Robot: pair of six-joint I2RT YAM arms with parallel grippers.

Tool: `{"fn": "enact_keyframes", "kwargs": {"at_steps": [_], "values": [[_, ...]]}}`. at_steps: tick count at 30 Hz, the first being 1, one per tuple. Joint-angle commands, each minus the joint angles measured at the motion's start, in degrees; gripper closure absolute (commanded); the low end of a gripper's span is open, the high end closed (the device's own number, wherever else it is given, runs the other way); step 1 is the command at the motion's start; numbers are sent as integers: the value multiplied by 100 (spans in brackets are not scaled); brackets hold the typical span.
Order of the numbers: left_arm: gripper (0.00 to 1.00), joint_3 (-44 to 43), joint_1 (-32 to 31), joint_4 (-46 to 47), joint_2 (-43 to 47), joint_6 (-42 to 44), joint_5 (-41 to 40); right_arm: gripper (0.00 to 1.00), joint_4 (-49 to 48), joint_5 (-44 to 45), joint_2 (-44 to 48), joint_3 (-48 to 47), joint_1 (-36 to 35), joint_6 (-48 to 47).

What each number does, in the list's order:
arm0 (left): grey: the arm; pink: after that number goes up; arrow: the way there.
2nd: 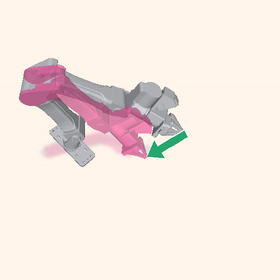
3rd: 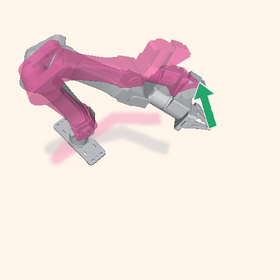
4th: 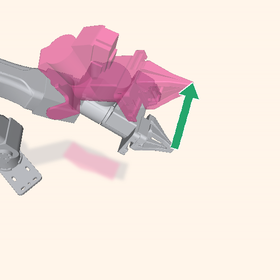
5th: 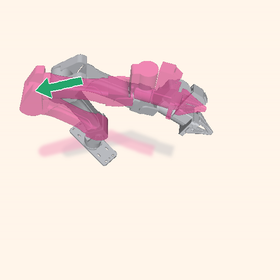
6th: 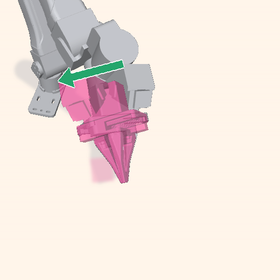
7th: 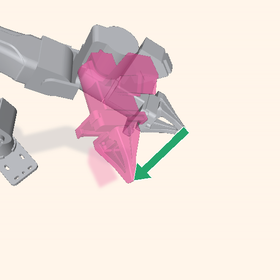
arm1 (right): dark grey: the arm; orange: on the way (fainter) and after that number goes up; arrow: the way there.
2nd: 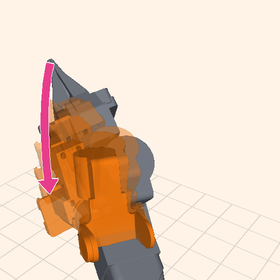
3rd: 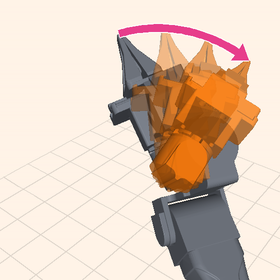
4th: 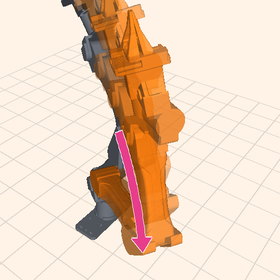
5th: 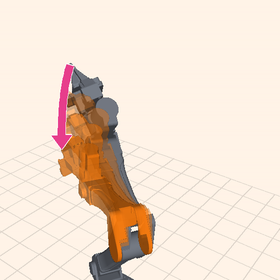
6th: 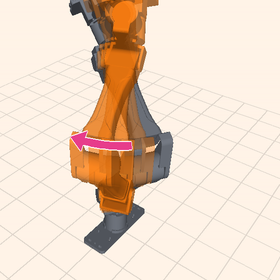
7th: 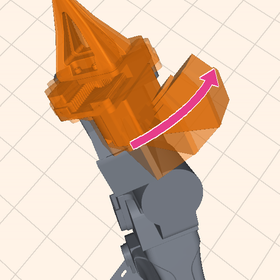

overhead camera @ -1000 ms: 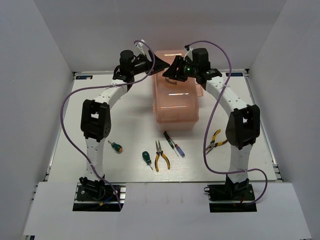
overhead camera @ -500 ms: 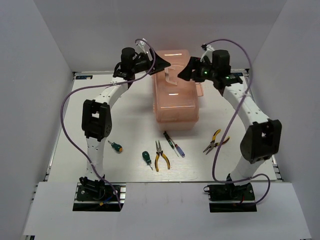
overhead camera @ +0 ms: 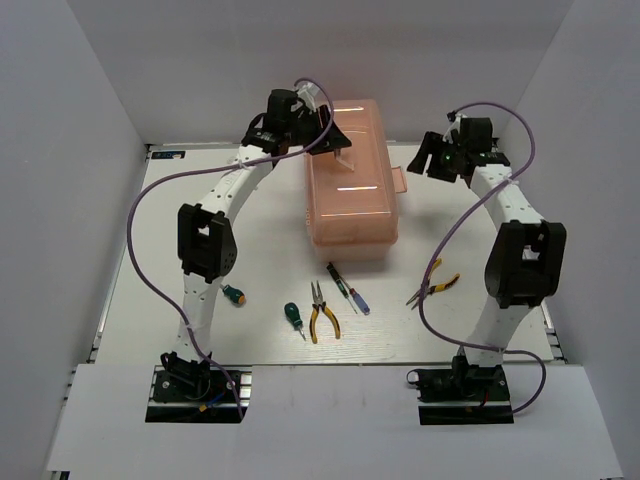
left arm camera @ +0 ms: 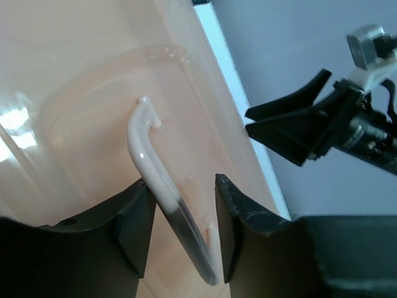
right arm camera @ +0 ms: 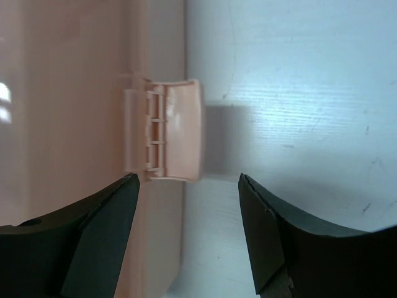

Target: Sort the tools into containers

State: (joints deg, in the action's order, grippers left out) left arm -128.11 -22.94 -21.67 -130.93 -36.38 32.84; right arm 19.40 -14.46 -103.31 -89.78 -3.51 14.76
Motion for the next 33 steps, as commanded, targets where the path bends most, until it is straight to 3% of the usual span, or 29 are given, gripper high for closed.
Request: {"fn": "enact_keyframes", "kwargs": {"at_steps": [1,3,6,7,10,13,19,23,24,26,29,33], "values": [[48,-100,-149,-1216,138,517,-673,29,73,-636,-277,-153,87,97],[55,-100,-254,-1340,243,597,-901,29,29,-829,-576,-268,131,140],[74,-47,-308,-1340,297,597,-1034,29,-67,-1173,-963,-715,149,325],[84,-47,-308,-1340,297,597,-1086,29,-163,-1400,-1146,-751,131,360],[99,-169,-360,-1340,244,544,-1087,29,-243,-1490,-1446,-918,105,501],[100,-388,-413,-1287,174,413,-1087,28,-331,-1604,-1840,-1128,113,615],[100,-627,-413,-1156,68,219,-1139,36,-200,-1832,-1860,-911,219,668],[100,-627,-413,-1041,68,26,-1139,61,-384,-2148,-1930,-630,281,852],[100,-627,-413,-980,68,26,-1139,72,-541,-2436,-1947,-603,463,905],[100,-697,-413,-918,68,-36,-1139,79,-770,-2710,-1939,-523,553,1151],[100,-759,-413,-839,68,-106,-1201,100,-1087,-3089,-1956,-505,650,1292],[100,-882,-352,-655,190,-211,-1279,100,-1369,-3230,-1983,-567,790,1442]]}}
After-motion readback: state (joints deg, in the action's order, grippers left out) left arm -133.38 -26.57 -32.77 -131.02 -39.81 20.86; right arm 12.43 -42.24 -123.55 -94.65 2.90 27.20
